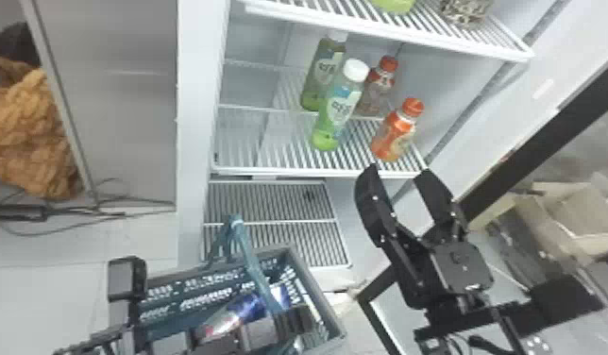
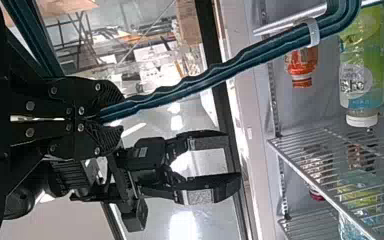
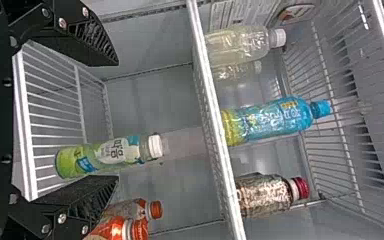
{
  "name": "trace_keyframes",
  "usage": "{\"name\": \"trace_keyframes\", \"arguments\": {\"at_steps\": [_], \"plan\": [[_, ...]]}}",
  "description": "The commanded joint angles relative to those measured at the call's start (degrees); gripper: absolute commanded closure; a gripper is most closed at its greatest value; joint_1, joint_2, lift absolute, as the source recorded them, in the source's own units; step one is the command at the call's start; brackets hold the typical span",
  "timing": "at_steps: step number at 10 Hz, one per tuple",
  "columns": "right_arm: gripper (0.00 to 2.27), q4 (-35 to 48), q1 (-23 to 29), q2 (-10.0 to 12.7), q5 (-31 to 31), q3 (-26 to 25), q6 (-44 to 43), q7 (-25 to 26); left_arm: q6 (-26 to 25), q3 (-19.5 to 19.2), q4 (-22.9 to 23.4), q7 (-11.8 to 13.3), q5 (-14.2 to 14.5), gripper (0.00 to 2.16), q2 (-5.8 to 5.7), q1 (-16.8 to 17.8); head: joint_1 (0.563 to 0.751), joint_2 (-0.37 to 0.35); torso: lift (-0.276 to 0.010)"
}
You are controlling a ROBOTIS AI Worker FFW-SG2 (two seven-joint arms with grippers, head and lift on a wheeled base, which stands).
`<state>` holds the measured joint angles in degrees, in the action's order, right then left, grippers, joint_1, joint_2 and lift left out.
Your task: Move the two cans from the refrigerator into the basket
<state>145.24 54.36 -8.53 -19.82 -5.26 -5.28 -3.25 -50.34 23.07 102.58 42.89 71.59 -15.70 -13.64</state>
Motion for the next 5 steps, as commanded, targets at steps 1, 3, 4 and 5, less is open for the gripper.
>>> {"name": "trace_keyframes", "arguments": {"at_steps": [1, 3, 4, 5], "plan": [[0.22, -0.04, -0.23, -0.08, 1.31, 0.00, 0.77, 0.00, 0.00, 0.01, 0.00, 0.00, 0.05, 1.19, -0.03, 0.00, 0.695, -0.350, -0.276], [0.22, -0.33, -0.51, -0.08, 1.53, 0.00, 0.77, 0.00, -0.14, 0.01, 0.00, 0.00, 0.05, 1.19, -0.03, 0.14, 0.695, -0.350, -0.276], [0.22, -0.33, -0.51, -0.08, 1.53, 0.00, 0.77, 0.00, -0.28, 0.01, 0.00, 0.00, 0.05, 1.19, -0.12, 0.00, 0.695, -0.350, -0.276], [0.22, -0.33, -0.51, -0.17, 1.53, 0.11, 0.77, -0.09, -0.28, 0.01, 0.00, 0.00, 0.05, 1.19, -0.12, 0.00, 0.695, -0.350, -0.276]]}}
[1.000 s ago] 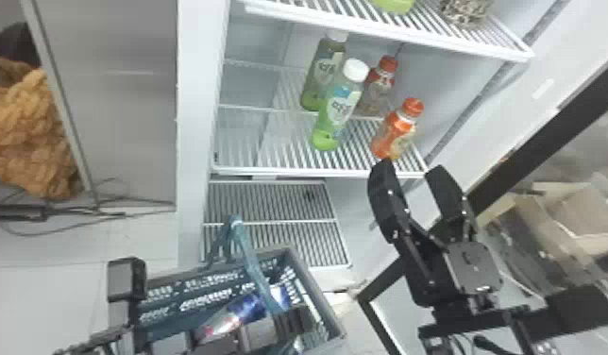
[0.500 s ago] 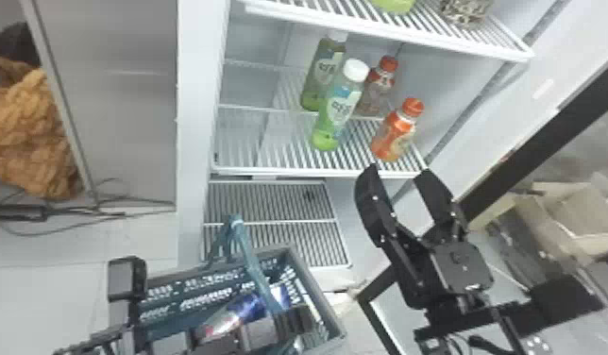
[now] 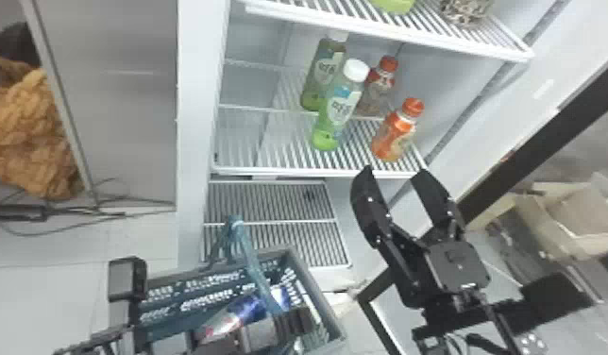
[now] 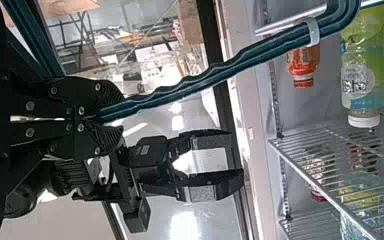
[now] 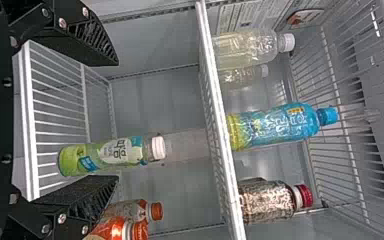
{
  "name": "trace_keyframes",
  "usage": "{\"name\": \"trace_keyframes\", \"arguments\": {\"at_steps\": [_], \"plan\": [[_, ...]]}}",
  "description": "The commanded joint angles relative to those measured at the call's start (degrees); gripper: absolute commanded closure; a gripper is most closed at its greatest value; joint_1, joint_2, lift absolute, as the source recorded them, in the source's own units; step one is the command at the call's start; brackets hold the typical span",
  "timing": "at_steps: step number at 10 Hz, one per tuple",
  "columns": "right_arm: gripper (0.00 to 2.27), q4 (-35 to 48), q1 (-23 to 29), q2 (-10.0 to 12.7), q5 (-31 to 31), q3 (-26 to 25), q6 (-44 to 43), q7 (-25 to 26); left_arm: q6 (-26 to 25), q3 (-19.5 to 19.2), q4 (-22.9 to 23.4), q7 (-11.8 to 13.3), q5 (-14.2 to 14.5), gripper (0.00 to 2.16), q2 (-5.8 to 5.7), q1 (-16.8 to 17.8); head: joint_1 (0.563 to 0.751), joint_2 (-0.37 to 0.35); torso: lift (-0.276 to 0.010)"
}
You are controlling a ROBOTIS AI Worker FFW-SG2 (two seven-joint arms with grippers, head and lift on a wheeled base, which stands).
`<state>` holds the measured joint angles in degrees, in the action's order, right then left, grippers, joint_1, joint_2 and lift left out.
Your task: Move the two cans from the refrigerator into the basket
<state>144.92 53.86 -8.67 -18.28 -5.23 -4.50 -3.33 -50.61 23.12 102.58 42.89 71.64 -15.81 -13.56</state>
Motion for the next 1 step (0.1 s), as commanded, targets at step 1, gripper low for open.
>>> {"name": "trace_keyframes", "arguments": {"at_steps": [1], "plan": [[0.22, 0.00, -0.15, -0.03, 0.00, 0.09, 0.00, -0.01, -0.01, 0.07, -0.14, 0.00, -0.11, 1.19, -0.10, 0.06, 0.695, -0.350, -0.276]]}}
